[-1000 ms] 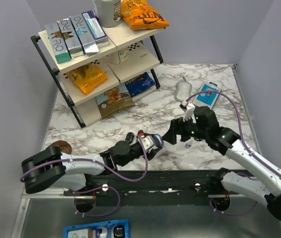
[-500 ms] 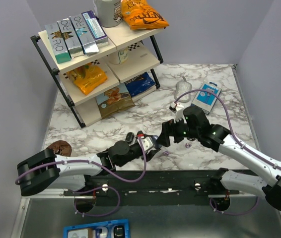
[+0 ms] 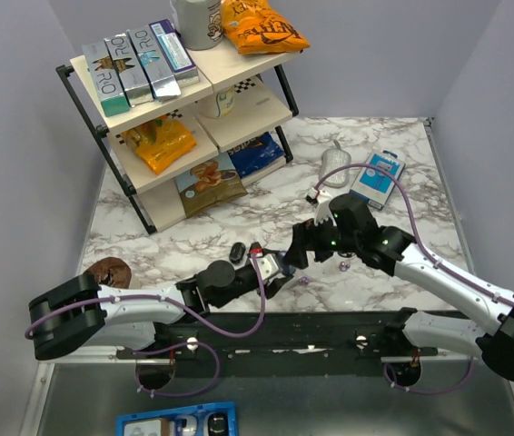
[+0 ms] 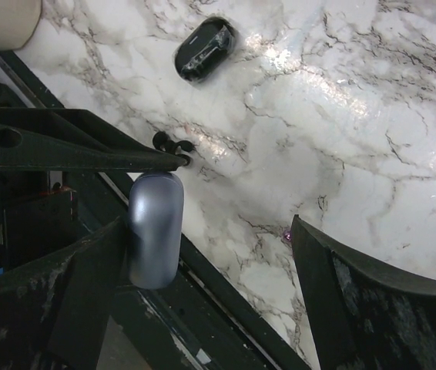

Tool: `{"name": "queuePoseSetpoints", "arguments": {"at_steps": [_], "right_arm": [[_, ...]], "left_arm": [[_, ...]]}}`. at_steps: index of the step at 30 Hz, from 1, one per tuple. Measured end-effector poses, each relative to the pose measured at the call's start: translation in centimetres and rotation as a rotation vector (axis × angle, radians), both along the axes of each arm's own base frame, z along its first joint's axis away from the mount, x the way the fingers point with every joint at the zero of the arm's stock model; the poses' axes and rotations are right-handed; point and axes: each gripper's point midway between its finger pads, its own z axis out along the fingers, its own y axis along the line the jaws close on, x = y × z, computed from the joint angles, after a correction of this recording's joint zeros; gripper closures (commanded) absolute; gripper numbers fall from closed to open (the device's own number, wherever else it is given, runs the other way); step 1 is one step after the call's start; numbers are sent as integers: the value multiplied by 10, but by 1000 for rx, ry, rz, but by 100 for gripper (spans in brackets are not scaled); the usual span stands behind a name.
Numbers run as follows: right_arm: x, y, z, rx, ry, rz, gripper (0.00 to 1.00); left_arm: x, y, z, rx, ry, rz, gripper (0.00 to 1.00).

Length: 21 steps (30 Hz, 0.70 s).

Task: Insert the wireless bluetooth earbuds into the charging case
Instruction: Open the charging case.

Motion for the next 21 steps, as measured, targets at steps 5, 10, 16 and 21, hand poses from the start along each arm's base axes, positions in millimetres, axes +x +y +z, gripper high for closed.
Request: {"name": "queuePoseSetpoints", "arguments": {"at_steps": [5,10,16,21], "right_arm": [[2,-2,2,0,-10,-16,5],[4,-3,6,3,-24,-32,5],[6,-5,8,5,-33,-55,5],[9,-7,8,1,-34,-75,5]], "left_arm": [[-1,1,-1,2,-3,5,100],[0,1,1,0,-10,12,100],[1,5,1,-1,-14,27,100],[1,7,1,-1,-17,35,100]]}}
